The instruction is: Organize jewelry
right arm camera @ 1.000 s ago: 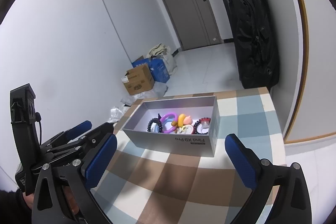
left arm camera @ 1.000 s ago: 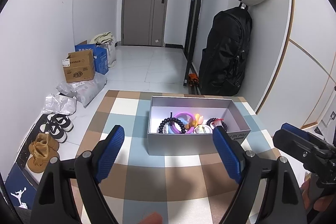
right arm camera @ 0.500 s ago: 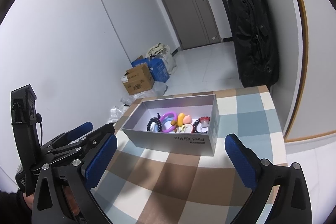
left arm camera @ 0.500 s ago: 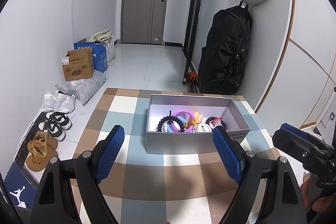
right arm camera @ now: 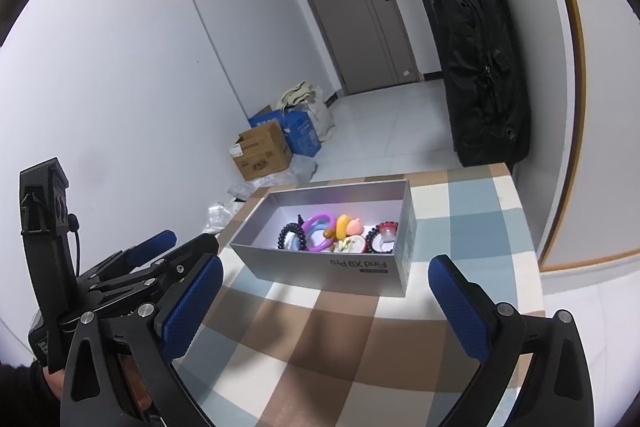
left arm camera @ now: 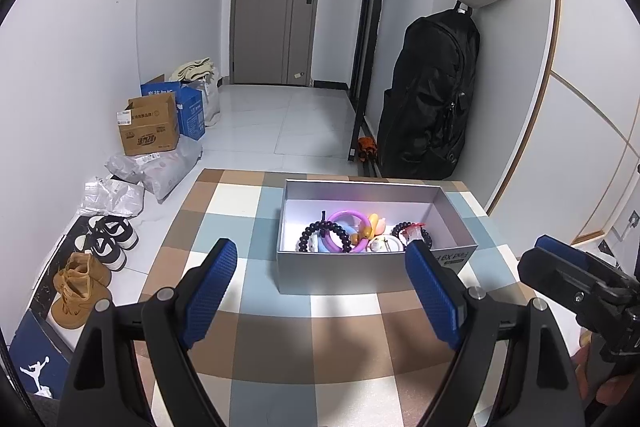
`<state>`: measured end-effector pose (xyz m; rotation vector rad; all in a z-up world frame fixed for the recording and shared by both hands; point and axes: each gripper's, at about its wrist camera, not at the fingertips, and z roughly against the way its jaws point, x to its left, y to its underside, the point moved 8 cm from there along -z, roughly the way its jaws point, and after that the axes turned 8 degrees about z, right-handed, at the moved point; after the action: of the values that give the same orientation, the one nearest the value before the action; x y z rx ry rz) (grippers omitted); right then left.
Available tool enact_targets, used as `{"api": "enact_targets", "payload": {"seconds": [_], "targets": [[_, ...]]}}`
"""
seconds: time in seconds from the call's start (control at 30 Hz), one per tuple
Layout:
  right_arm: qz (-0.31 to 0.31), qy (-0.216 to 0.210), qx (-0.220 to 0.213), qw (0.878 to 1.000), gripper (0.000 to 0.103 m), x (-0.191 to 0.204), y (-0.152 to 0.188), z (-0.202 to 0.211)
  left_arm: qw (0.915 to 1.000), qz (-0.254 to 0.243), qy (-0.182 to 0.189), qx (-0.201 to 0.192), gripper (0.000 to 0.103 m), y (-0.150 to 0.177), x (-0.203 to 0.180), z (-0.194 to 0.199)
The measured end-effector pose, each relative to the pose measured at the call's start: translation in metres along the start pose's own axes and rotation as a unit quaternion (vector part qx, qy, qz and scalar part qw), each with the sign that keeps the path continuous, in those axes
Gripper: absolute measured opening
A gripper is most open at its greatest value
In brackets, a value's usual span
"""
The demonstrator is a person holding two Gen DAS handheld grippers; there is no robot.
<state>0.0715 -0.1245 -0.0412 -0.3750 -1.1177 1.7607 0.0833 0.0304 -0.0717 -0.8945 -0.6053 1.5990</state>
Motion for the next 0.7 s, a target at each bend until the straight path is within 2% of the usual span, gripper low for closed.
{"api": "enact_targets", "payload": {"seconds": [0.7], "targets": [[-0.002,0.005,0.004,1.000,0.103,-0.0040,-0.0001,-0.0003,1.0000,0.004,-0.003,-0.001,0.083,0.0014,0.0013,-0.0009]]}}
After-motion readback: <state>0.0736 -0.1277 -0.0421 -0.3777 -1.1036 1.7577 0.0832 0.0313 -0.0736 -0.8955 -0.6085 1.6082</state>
